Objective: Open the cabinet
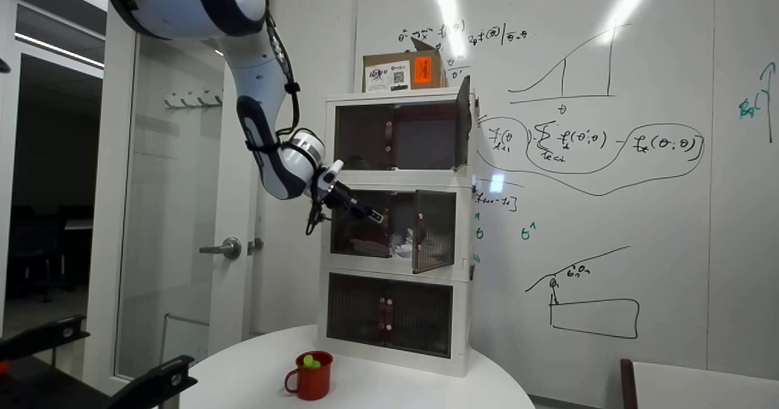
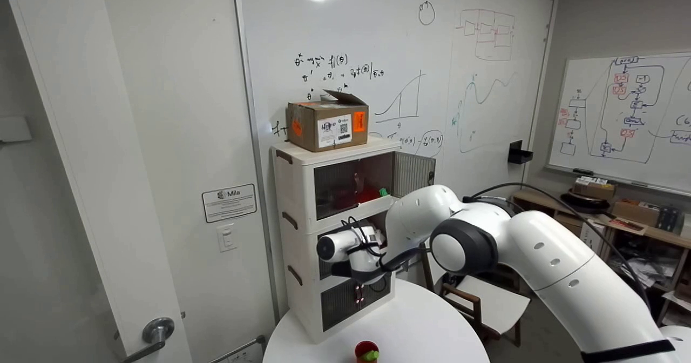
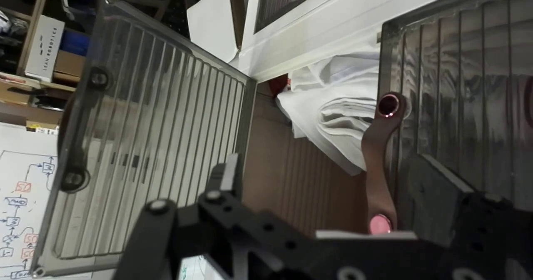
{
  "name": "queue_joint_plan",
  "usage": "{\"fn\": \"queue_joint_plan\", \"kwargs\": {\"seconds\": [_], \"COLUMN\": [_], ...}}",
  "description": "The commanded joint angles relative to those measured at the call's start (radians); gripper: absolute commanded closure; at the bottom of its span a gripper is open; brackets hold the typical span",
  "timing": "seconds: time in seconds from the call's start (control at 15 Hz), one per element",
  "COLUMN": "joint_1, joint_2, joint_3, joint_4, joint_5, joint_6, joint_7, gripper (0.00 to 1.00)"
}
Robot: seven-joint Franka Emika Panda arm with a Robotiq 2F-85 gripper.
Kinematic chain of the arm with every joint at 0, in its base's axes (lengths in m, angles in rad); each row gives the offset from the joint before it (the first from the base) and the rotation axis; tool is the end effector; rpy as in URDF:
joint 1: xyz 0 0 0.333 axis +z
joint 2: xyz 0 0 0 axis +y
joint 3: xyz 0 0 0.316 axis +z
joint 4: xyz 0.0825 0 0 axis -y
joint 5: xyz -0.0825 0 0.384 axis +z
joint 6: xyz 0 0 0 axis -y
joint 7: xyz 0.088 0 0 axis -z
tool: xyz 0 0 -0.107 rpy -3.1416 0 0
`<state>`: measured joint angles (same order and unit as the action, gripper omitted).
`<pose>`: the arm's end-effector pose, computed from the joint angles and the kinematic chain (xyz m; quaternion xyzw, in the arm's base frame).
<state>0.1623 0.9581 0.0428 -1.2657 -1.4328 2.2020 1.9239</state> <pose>0.7570 0.1134 0.1934 0.7932 -0.3286 0.4455 0.2537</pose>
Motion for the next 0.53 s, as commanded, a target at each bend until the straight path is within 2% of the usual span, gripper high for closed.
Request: {"fn": "queue_joint_plan", "kwargs": {"seconds": [0.0, 0.47], "joint_1": [0.000, 0.007], "joint_2": [0.050, 0.106], "joint_3": [-0.010, -0.049], "joint_4": [0.093, 0.175], "joint_5": [0.053, 0.099], "joint_6": [0.025, 0.008], "joint_7": [-0.067, -0.110], "gripper": [0.00, 0.00]}}
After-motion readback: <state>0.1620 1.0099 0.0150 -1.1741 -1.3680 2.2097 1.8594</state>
